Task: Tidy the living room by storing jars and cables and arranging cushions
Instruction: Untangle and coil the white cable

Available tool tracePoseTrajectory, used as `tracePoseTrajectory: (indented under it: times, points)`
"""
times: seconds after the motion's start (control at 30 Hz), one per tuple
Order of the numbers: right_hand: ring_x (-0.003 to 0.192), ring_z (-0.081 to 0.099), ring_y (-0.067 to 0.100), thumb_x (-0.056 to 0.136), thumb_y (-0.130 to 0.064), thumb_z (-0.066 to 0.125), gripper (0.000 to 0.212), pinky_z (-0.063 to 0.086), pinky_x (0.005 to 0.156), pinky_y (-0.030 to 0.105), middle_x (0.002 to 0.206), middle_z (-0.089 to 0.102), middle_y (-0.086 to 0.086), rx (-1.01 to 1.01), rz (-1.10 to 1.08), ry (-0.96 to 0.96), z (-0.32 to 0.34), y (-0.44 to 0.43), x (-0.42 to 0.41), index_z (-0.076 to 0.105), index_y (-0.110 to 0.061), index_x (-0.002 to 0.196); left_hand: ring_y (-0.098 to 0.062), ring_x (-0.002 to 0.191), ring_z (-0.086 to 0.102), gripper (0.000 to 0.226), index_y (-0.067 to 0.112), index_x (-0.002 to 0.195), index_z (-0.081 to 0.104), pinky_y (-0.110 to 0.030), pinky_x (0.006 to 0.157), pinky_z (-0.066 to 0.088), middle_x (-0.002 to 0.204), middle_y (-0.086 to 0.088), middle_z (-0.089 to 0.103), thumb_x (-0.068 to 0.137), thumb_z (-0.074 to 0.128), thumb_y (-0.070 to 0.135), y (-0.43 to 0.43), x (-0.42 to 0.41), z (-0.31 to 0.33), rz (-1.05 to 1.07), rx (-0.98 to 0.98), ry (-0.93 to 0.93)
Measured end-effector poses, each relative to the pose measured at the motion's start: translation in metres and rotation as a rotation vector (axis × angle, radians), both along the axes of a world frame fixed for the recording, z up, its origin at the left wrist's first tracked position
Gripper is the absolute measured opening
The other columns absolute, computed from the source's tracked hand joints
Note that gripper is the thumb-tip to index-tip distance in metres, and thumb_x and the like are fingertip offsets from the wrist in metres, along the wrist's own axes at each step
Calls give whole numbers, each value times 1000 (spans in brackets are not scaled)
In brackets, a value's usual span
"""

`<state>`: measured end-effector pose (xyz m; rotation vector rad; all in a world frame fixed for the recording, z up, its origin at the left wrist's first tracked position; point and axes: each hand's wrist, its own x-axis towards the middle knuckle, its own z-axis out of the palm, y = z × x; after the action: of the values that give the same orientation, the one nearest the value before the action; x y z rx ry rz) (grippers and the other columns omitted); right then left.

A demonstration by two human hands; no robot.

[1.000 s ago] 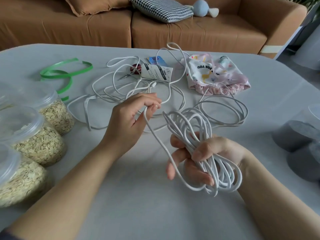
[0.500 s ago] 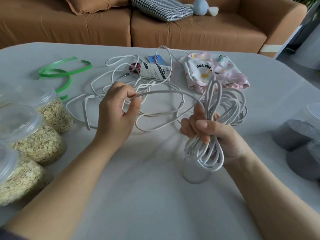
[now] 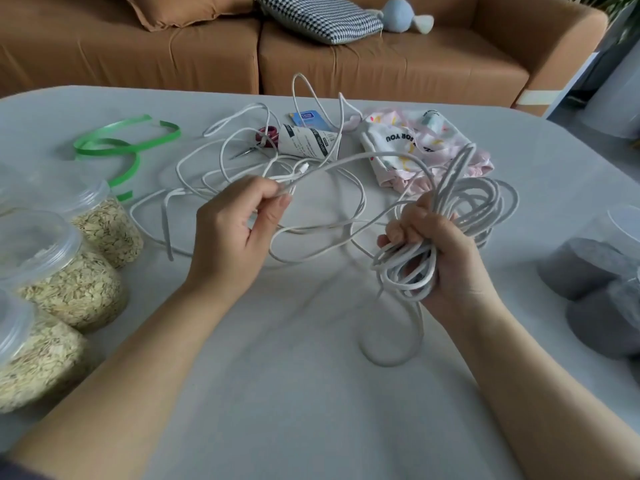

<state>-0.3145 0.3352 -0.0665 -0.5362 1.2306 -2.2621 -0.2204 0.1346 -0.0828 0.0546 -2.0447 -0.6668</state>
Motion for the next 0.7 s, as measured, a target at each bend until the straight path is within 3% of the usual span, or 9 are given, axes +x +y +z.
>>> tracePoseTrajectory:
  times: [0.17,0.27,0.33,0.43,0.53,0.6,0.7]
  points:
    - [57,53,16,74,-8,53,24,41,56,31,76,63,7,173,97,39,-1,1,3,70,-21,64,-27,71,63,20,-1,87,68,-34,66,49,79,-9,68,97,57,13,17,-4,-5,-146,-91,-77]
    - [63,53,16,73,-5,53,26,43,56,29,111,67,15,184,144,69,2,0,3,64,-22,57,-28,64,56,24,3,86,67,-37,59,47,73,-5,62,98,55,19,15,-6,-6,-149,-166,-135]
    - [63,55,15,70,-4,56,19,46,55,27,121,65,16,127,201,5,0,0,1,56,-19,59,-27,61,51,24,4,84,67,-34,59,44,69,-4,57,97,55,21,16,-7,-5,-157,-247,-142]
    - [64,57,13,66,-4,60,17,47,57,26,119,65,12,-10,283,-121,-5,1,-2,52,-18,68,-22,64,47,24,5,84,68,-32,63,41,67,-3,56,96,55,21,19,-9,-4,-212,-356,-154]
    - [68,56,11,57,-6,71,30,43,63,26,116,66,6,-90,322,-190,-7,2,-4,50,-20,73,-22,68,50,27,5,85,68,-35,70,43,70,-3,59,98,52,23,14,-10,-5,-237,-397,-195]
    - [69,58,12,59,-3,68,32,43,66,27,109,67,4,-103,295,-217,-5,2,-3,51,-20,79,-25,68,51,28,5,83,66,-37,74,43,71,-3,59,98,51,23,8,-10,-3,-233,-375,-207]
    - [71,62,14,70,-2,51,38,51,63,26,95,68,1,-54,188,-256,-6,1,-2,51,-18,105,-26,66,51,28,6,77,63,-39,69,44,68,-2,55,98,51,21,12,-8,0,-237,-374,-205]
